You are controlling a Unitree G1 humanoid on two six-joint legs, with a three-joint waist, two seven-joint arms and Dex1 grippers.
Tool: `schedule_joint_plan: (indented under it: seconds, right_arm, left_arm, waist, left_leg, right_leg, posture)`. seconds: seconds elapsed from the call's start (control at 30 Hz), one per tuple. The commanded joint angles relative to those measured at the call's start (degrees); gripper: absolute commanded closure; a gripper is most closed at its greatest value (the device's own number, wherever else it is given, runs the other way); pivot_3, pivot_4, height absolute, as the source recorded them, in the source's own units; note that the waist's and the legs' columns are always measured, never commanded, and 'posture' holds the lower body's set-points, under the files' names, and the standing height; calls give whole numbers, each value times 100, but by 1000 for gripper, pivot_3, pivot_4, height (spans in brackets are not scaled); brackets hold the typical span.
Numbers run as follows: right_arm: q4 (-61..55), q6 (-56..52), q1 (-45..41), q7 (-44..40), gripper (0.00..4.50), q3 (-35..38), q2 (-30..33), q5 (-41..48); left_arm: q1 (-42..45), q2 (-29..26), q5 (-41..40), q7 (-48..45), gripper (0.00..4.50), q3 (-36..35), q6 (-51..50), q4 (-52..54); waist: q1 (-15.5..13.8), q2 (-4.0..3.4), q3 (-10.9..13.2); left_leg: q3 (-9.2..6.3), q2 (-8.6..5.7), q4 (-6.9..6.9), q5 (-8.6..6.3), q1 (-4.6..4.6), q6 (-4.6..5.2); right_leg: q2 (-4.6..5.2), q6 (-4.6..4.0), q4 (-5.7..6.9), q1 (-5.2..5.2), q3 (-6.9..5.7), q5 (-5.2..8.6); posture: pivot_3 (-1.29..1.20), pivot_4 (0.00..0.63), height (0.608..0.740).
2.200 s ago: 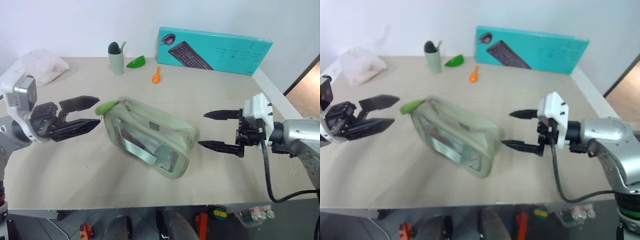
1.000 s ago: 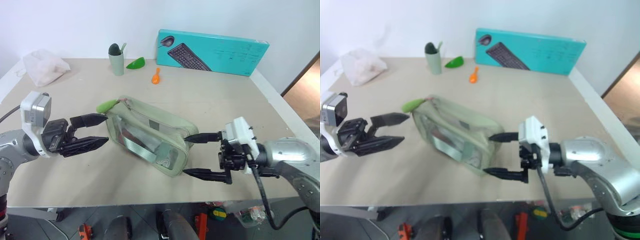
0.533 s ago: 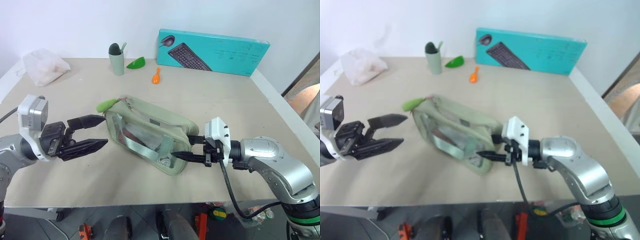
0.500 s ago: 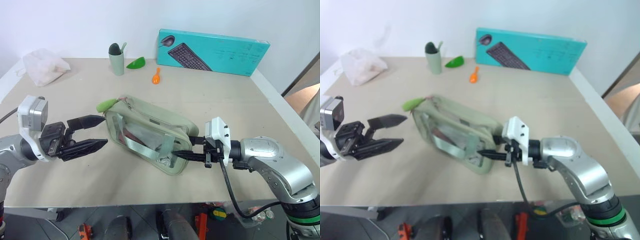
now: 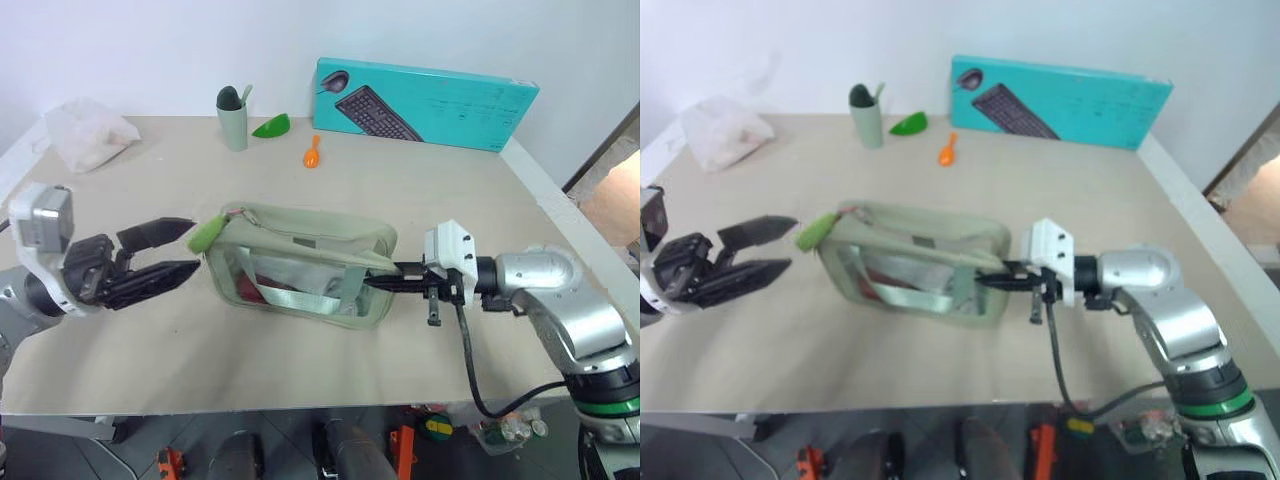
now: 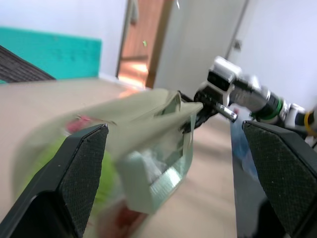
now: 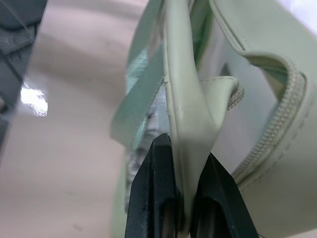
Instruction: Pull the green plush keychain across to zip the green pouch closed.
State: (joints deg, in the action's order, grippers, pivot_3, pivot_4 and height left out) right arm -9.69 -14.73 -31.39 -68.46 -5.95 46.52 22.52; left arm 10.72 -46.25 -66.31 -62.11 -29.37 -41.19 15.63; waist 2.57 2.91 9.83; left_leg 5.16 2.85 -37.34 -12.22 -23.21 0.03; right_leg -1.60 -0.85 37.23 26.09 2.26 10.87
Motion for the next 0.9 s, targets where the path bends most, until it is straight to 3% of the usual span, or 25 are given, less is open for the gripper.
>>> schedule_joint_plan:
  seconds: [0.03, 0.2, 0.3, 0.5, 0.73, 0.9]
  right_arm:
    - [421, 531, -577, -584, 4467, -34, -40, -78]
    - [654, 898, -786, -1295, 4467, -388, -150, -181]
    - [887, 986, -803, -1203, 4467, -540, -390, -403]
    - [1574, 910, -1179, -651, 2462, -427, -844, -757]
    - [1465, 800, -1215, -609, 16, -174, -698, -633]
    - [802, 235, -823, -1105, 16, 136, -136, -11]
  left_arm:
    - [132, 2, -216, 123, 0, -225, 4, -45]
    - [-30, 25, -291, 238, 0, -296, -6, 70]
    - [-206, 8, -380, 334, 0, -427, -26, 233]
    - [-307, -58, -514, 443, 0, -522, -66, 339]
    - [-154, -93, -523, 439, 0, -367, -80, 270]
    - [36, -52, -439, 383, 0, -212, -92, 140]
  waist:
    - [-2, 0, 0]
    - [1, 1, -1]
    - [24, 2, -1]
    - [14, 0, 0]
    - [10, 0, 0]
    - [-7, 0, 0]
  left_leg:
    - [-1, 0, 0, 0, 0, 0]
    - [-4, 2, 10, -10, 0, 1]
    - [2, 13, 10, -29, 9, -1]
    - [-3, 25, 7, -31, 15, -17]
    - [-14, 17, 3, -23, 16, -28]
    - [-13, 8, 3, -24, 12, -29]
  right_leg:
    - [-2, 0, 0, -1, 1, 0]
    - [-1, 1, 1, 0, 1, -2]
    - [-4, 6, 8, 2, -3, -9]
    - [-26, -10, 63, 25, -8, -4]
    - [-26, -37, 79, 24, -13, 12]
    - [-12, -37, 79, 23, -10, 15]
  posture:
    - [0, 150, 740]
    - [0, 150, 740]
    - [0, 150, 740]
    - [0, 150, 740]
    - [0, 150, 740]
    - [0, 150, 740]
